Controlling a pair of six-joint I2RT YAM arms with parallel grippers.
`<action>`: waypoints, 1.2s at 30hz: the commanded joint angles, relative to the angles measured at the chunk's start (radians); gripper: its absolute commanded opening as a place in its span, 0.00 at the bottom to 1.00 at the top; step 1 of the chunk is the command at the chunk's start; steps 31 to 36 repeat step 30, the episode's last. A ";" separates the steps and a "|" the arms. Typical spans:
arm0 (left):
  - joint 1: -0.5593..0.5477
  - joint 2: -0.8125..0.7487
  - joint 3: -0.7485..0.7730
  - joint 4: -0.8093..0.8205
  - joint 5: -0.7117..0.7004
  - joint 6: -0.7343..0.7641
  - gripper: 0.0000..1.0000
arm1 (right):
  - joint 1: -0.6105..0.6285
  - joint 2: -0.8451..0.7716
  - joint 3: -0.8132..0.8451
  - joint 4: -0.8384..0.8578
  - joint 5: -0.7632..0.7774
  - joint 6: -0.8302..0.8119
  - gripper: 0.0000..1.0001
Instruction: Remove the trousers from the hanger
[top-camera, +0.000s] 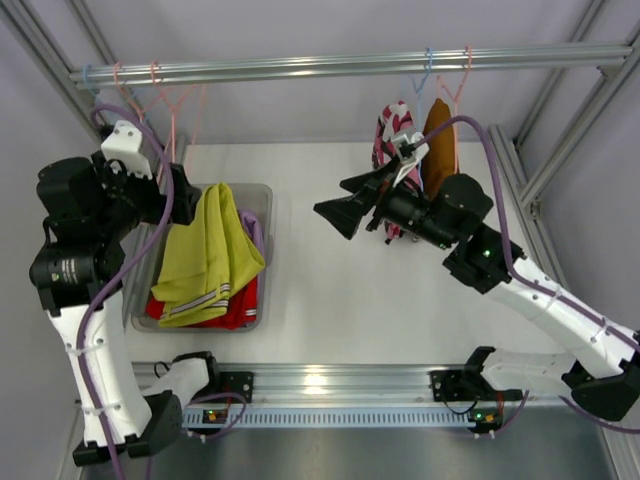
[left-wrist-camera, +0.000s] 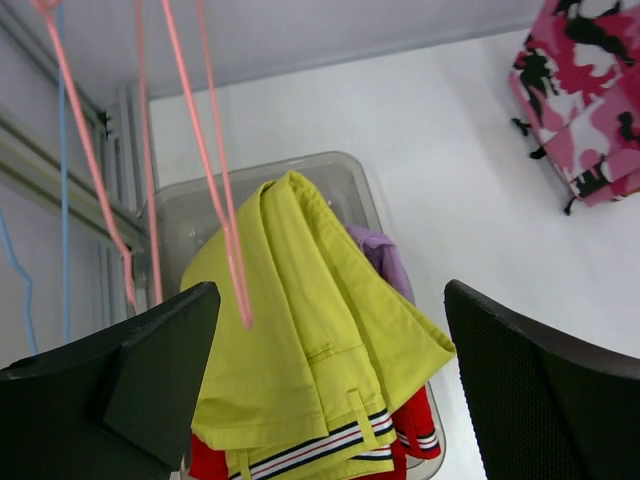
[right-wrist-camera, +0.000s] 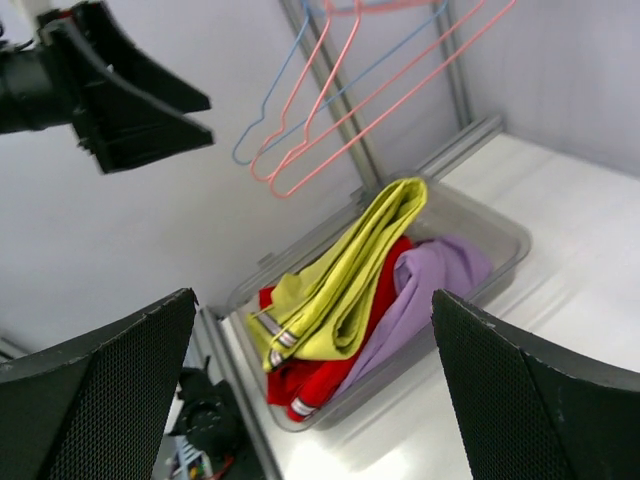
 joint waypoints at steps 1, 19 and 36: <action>0.003 0.013 0.029 -0.034 0.136 0.032 0.99 | -0.043 -0.080 0.071 -0.057 0.083 -0.124 0.99; 0.003 -0.110 -0.215 0.175 0.004 0.096 0.99 | -0.735 -0.588 -0.182 -0.207 0.140 -0.183 0.99; 0.003 -0.174 -0.227 0.232 0.014 0.071 0.99 | -0.752 -0.668 -0.210 -0.258 0.167 -0.298 0.99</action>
